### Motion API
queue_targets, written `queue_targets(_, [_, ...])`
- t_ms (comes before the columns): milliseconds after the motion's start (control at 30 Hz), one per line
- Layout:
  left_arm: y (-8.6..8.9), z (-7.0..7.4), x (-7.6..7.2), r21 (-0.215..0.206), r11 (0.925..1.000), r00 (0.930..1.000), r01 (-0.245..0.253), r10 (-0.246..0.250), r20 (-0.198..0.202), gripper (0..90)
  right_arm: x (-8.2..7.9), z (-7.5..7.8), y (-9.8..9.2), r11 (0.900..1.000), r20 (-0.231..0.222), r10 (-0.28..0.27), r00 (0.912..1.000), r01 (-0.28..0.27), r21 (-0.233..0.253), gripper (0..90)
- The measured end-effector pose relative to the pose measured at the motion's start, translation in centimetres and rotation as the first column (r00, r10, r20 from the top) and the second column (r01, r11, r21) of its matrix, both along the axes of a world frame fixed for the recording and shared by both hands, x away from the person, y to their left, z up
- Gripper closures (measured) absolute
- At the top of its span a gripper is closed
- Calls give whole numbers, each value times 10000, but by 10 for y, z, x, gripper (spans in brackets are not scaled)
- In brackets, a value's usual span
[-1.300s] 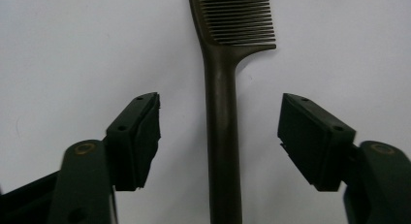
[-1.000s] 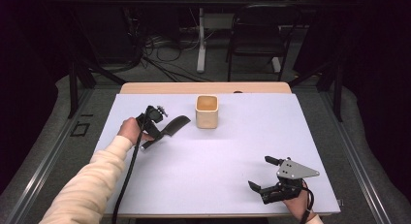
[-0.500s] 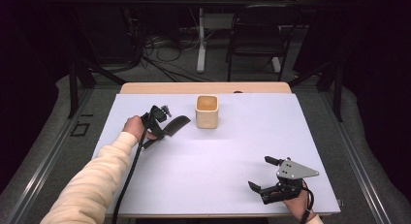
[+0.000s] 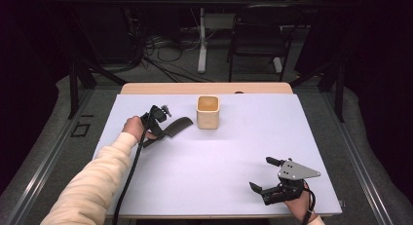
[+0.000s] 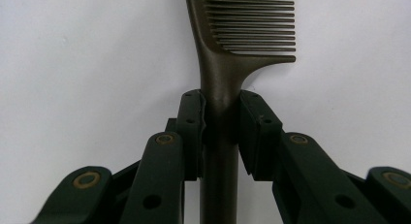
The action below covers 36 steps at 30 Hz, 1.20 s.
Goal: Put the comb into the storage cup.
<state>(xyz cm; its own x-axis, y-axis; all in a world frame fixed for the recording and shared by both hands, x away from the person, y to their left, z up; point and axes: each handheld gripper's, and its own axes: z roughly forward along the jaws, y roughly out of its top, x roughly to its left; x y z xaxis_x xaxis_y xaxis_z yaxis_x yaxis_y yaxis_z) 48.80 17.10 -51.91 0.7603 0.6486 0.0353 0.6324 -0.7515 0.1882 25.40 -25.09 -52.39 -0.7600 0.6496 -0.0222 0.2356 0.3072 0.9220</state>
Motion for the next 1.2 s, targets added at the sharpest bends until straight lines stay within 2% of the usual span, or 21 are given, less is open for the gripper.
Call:
queue_targets(267, [5, 9, -8, -607, 9979, 9994, -241, 256, 251, 724, 0, 0, 0, 10000, 37, -11, 10000, 11, 8, 0])
queue_targets(533, [12, 11, -15, -953, 9946, 9983, -417, 455, 376, 723, 0, 0, 0, 10000, 20, -27, 10000, 27, -23, 0])
queue_targets(933, [23, 15, -24, -1615, 9842, 9936, -727, 855, 740, 724, 0, 0, 0, 10000, 19, -33, 10000, 33, -53, 0])
queue_targets(1200, [27, 20, -29, -2118, 9741, 9890, -789, 1032, 1064, 724, 0, 0, 0, 10000, 22, -28, 10000, 29, -46, 0])
